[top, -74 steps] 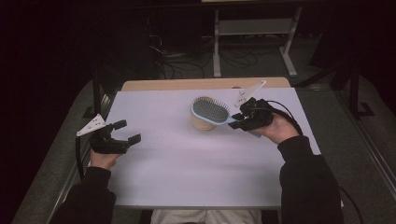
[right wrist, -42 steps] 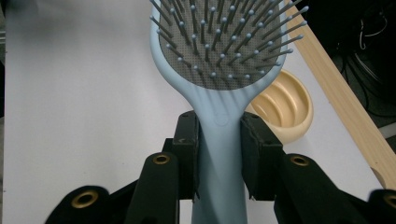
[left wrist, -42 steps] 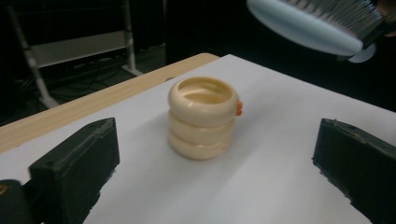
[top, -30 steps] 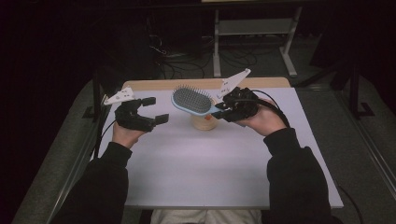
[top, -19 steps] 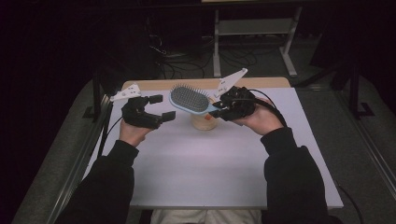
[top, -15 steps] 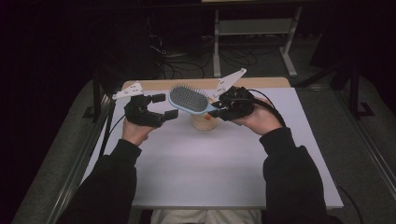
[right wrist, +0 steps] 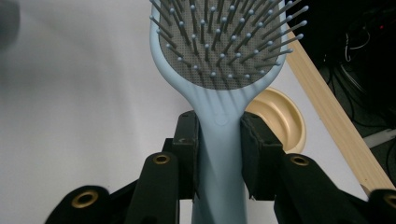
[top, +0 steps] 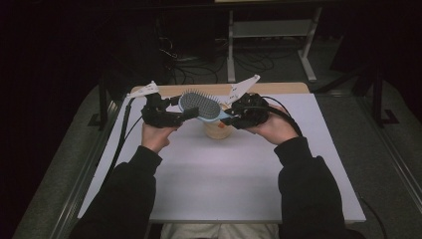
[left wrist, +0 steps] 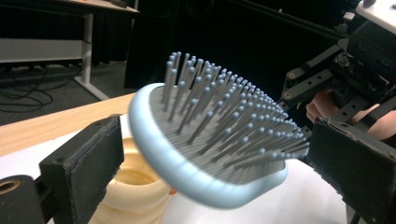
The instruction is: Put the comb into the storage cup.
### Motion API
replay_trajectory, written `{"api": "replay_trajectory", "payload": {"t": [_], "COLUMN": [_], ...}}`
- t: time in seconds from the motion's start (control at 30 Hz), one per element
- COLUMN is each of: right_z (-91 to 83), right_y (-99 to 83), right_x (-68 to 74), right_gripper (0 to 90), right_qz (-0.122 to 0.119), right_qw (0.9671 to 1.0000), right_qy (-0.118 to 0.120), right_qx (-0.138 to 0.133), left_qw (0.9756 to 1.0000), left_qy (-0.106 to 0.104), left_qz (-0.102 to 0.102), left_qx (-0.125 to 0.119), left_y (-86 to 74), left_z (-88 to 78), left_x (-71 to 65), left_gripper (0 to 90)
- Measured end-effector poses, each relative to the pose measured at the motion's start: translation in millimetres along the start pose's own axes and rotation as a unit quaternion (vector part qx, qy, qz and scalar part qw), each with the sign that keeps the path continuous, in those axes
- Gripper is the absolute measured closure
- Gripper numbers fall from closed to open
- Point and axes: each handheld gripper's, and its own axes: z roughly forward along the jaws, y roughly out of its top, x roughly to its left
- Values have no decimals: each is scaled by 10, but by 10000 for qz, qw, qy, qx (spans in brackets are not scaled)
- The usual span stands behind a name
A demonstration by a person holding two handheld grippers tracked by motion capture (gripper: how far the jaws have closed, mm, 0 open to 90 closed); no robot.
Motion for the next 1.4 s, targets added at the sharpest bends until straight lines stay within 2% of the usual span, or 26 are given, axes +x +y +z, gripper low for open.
{"api": "replay_trajectory", "payload": {"t": [0.23, 0.43, 0.6, 0.8, 0.9, 1.03, 1.13, 1.4], "right_z": [26, 5, 31, 79, 110, 133, 124, 77], "right_y": [10, 20, 33, 42, 37, 29, 23, 4], "right_x": [1, -1, 15, 15, 6, -14, -34, -88], "right_gripper": [682, 682, 684, 684, 684, 685, 685, 682], "right_qz": [-40, -27, -122, -160, -137, -60, 17, 221], "right_qw": [10000, 9999, 9996, 9993, 9993, 9993, 9992, 9982], "right_qy": [-44, -112, -238, -320, -347, -354, -372, -435], "right_qx": [-41, -108, -121, -102, -41, -89, -164, -339], "left_qw": [9999, 9991, 9992, 9991, 9994, 9994, 9994, 9995], "left_qy": [-34, -76, 52, 18, 67, -5, -37, -148], "left_qz": [-149, -316, -121, -251, -166, 11, 124, 139], "left_qx": [-68, -267, -366, -353, -287, -341, -332, -258], "left_y": [9, 27, 48, 72, 118, 221, 293, 436], "left_z": [83, 76, 52, 44, 57, 75, 105, 193], "left_x": [-14, 5, -26, -8, -49, -121, -160, -167], "left_gripper": [71, 173, 277, 375, 430, 501, 529, 554]}}
